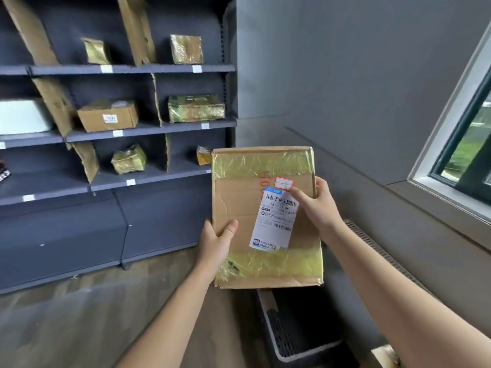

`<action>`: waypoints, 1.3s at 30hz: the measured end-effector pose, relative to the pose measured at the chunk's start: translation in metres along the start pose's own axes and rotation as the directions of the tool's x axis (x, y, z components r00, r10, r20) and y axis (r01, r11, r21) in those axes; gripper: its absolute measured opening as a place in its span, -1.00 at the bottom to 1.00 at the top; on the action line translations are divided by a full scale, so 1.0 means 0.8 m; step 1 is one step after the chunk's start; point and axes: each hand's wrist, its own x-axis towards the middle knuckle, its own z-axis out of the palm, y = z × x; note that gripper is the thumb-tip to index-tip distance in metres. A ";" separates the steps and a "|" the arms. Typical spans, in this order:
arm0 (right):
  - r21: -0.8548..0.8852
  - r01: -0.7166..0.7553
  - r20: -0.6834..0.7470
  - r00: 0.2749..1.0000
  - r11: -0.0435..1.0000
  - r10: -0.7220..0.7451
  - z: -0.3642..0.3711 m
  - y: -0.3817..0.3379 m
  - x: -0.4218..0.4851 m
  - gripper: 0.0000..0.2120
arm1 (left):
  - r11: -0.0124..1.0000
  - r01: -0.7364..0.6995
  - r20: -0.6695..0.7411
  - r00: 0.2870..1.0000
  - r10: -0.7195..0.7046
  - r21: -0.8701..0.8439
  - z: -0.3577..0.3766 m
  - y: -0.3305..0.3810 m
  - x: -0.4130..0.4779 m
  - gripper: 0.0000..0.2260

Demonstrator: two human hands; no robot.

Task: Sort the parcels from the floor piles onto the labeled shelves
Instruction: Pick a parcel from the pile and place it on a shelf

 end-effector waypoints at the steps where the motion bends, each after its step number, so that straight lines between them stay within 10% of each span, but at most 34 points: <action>1: 0.000 0.001 0.003 1.000 1.000 -0.001 0.022 -0.005 0.005 -0.45 | 1.000 -0.007 -0.006 1.000 0.007 0.002 -0.018 -0.001 0.011 -0.67; 39: -0.136 -0.124 0.440 0.881 0.983 0.172 0.901 -0.103 0.205 -0.47 | 0.962 0.260 -0.361 0.908 -0.213 0.086 -0.666 -0.081 0.480 -0.79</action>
